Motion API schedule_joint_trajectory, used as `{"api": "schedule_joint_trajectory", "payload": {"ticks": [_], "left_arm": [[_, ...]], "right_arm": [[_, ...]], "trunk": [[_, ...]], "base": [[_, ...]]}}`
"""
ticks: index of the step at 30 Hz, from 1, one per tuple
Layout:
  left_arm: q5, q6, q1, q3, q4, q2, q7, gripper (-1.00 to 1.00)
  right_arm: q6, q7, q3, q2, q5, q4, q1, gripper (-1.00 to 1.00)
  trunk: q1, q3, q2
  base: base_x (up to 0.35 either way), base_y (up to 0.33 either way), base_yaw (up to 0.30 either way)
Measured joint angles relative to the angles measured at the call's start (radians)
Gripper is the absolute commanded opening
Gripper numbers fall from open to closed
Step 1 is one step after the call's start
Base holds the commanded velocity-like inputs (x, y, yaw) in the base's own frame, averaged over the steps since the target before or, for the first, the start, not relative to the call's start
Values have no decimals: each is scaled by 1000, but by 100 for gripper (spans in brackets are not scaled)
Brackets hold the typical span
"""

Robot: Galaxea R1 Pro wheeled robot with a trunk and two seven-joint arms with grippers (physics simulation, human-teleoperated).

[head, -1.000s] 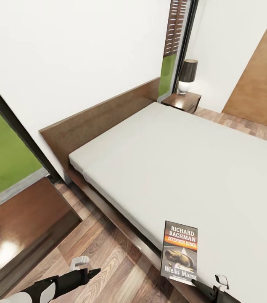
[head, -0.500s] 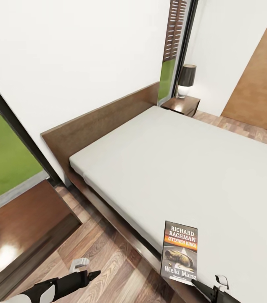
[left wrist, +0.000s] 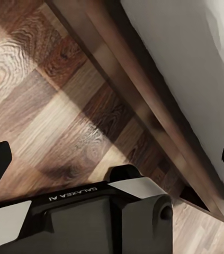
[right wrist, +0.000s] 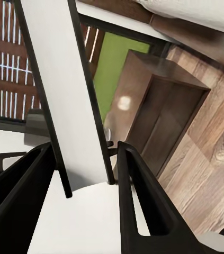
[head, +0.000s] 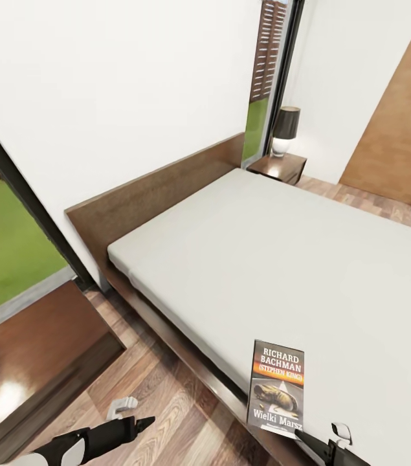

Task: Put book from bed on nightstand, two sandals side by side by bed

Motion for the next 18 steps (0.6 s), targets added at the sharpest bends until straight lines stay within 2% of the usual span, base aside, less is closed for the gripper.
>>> {"api": "schedule_joint_trajectory", "payload": {"ticks": [13,15,16,18], "left_arm": [[-1,-3,10,-1,0,-9,6,100],[-1,-4,12,-1,0,-14,7,100],[-1,-4,14,-1,-1,-19,7,100],[-3,-4,21,-1,-1,-35,8,100]], "right_arm": [[0,-5,-1,0,0,0,0,-100],[0,-34,0,0,0,1,0,-100],[0,-74,0,2,1,1,0,-100],[-19,-215,5,8,2,1,0,-100]], "trunk": [[0,21,0],[0,24,0],[0,26,0],[0,29,0]], "base": [[0,0,0],[0,0,0],[0,0,0],[0,0,0]]}}
